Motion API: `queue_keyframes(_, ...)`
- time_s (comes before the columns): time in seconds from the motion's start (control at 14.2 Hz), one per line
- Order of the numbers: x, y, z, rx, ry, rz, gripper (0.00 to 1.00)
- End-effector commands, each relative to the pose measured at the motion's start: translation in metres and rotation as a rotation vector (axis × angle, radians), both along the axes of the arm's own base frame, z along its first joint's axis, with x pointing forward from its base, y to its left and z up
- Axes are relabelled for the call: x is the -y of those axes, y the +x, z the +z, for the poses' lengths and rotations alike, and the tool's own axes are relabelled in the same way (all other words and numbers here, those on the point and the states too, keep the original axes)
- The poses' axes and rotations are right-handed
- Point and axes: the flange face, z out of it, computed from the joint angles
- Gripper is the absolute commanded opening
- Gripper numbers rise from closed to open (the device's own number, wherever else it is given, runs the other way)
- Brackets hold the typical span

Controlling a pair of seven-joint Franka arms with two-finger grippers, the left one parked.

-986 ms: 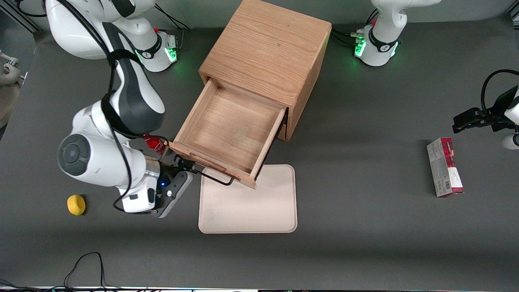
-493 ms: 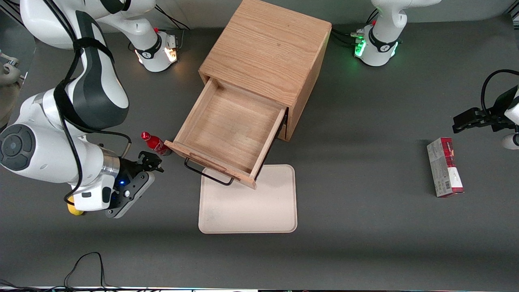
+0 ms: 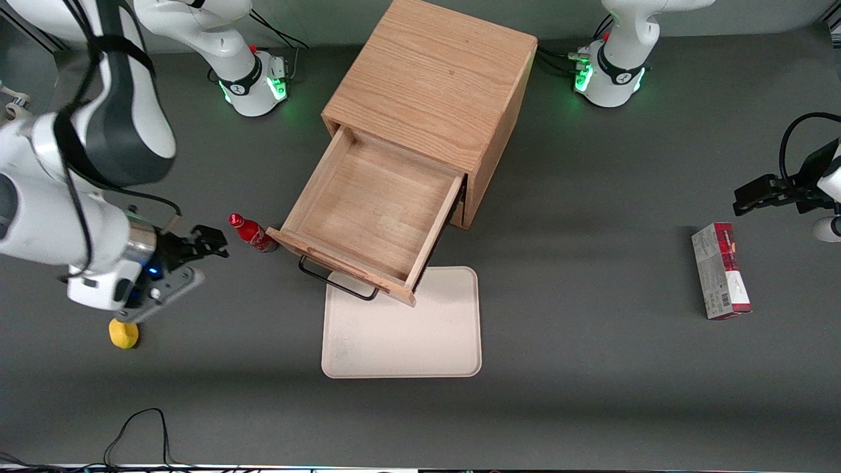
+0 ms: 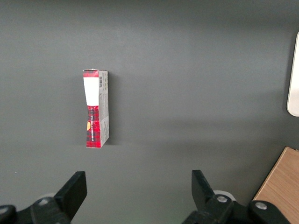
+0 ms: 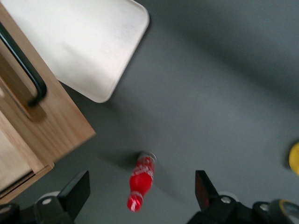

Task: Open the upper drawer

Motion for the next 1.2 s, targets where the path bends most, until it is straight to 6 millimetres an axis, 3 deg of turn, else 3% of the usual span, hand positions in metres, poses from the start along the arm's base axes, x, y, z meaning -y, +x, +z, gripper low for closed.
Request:
queue_keyframes(0.0, 0.029, -0.058, 0.007, 0.006, 0.008, -0.2, 1.0)
queue_keyframes(0.35, 0.065, -0.096, 0.043, -0.025, 0.006, -0.336, 1.0)
queue_keyframes(0.63, 0.111, -0.099, 0.084, -0.002, -0.006, -0.433, 0.98)
queue_keyframes(0.92, 0.104, -0.1, 0.082, 0.02, -0.054, -0.394, 1.0)
queue_keyframes(1.06, 0.125, -0.103, 0.088, 0.023, -0.054, -0.433, 1.0)
queue_keyframes(1.13, 0.108, -0.103, 0.089, 0.025, -0.063, -0.407, 1.0)
